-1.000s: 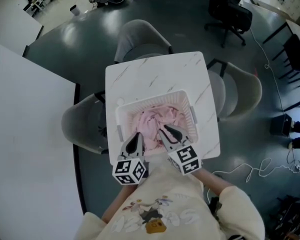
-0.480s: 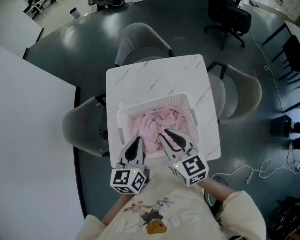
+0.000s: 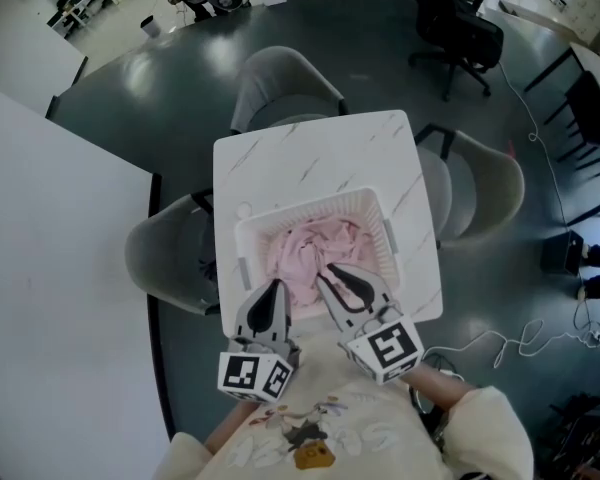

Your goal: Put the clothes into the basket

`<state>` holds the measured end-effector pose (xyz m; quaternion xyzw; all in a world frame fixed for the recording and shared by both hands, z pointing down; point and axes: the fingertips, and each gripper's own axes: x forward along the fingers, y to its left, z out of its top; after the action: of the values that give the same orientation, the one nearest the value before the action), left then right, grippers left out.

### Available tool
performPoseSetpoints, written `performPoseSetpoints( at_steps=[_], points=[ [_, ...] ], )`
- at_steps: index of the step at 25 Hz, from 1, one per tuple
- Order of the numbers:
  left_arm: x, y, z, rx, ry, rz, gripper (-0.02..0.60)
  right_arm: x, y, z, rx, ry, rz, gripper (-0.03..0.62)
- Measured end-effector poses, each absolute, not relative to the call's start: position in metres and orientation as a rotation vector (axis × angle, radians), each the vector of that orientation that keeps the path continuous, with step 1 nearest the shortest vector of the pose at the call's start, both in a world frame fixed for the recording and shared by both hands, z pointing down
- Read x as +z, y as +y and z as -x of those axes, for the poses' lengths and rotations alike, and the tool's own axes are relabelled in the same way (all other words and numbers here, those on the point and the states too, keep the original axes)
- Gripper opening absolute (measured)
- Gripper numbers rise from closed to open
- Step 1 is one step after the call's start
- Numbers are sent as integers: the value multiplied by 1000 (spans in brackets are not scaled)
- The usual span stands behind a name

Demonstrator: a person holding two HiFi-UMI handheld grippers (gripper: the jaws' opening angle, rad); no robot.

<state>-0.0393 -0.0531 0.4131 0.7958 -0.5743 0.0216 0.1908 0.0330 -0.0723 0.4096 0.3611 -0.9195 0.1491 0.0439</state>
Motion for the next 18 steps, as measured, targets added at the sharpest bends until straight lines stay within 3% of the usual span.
performPoseSetpoints(
  at_steps=[7,18],
  points=[
    [407,-52,38,54,-1611,-2252,9,402,-65,-26,355,-2820,-1075,36],
    [411,-49,42,42,-1616,-2240,9,406,-59,-19,355,-2822,-1050,32]
  ],
)
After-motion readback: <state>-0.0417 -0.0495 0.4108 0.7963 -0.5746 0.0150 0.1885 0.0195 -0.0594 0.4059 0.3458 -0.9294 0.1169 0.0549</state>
